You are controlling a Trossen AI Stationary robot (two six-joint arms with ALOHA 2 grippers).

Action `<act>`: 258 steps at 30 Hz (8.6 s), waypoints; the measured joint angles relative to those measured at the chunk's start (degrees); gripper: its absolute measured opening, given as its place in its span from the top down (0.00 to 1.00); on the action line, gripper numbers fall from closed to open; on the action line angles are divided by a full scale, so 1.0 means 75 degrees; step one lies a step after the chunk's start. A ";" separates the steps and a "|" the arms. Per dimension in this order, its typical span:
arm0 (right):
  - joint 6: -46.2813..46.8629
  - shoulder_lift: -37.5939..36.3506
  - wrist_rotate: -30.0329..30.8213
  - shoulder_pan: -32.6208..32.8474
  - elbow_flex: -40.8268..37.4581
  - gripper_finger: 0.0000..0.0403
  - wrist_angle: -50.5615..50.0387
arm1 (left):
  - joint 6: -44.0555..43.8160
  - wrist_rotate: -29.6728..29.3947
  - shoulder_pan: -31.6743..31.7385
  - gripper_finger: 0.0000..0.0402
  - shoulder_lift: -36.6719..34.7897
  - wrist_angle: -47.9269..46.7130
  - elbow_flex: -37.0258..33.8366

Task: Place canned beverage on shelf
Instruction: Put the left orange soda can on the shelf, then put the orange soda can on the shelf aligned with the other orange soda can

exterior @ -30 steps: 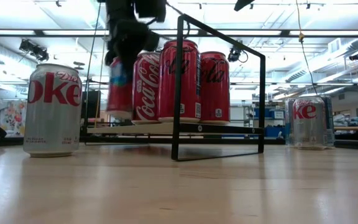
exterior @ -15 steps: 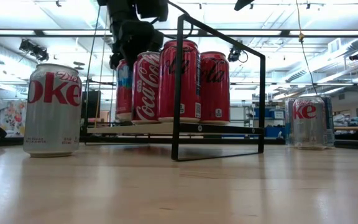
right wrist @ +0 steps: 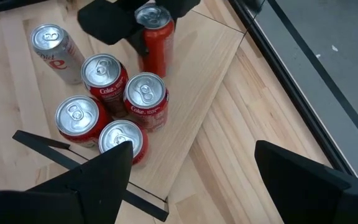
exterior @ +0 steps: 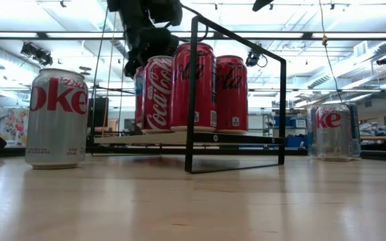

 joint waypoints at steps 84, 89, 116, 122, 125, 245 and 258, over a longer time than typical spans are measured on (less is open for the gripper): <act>-0.0315 -0.0003 -0.0146 -0.0117 -0.0003 0.14 0.0064 | 0.0778 0.0501 0.0566 0.02 0.2699 -0.1297 0.2938; -0.0326 -0.0003 -0.0146 -0.0117 -0.0003 0.14 0.0064 | 0.0777 0.0498 0.0577 0.01 0.2463 -0.1296 0.2940; -0.0236 -0.0003 -0.0146 -0.0115 -0.0003 0.14 0.0182 | 0.1020 -0.0373 0.1580 0.01 0.2243 -0.2391 0.4361; -0.0227 -0.0003 -0.0143 -0.0117 -0.0003 0.14 0.0183 | 0.1259 -0.0372 0.1764 0.01 0.2251 -0.2574 0.4146; -0.0227 -0.0003 -0.0146 -0.0116 -0.0003 0.14 0.0184 | 0.1262 -0.0335 0.1769 0.01 0.2270 -0.2596 0.3684; 1.2818 -0.1220 -0.3027 0.5770 -0.7091 0.13 0.2653 | -0.0224 -0.0746 -0.1931 0.01 0.1687 -0.4095 0.7297; 0.9961 -0.1186 -0.3452 0.5542 -0.7073 0.14 0.3047 | 0.0140 -0.0369 -0.1928 0.01 0.1690 -0.4027 0.7297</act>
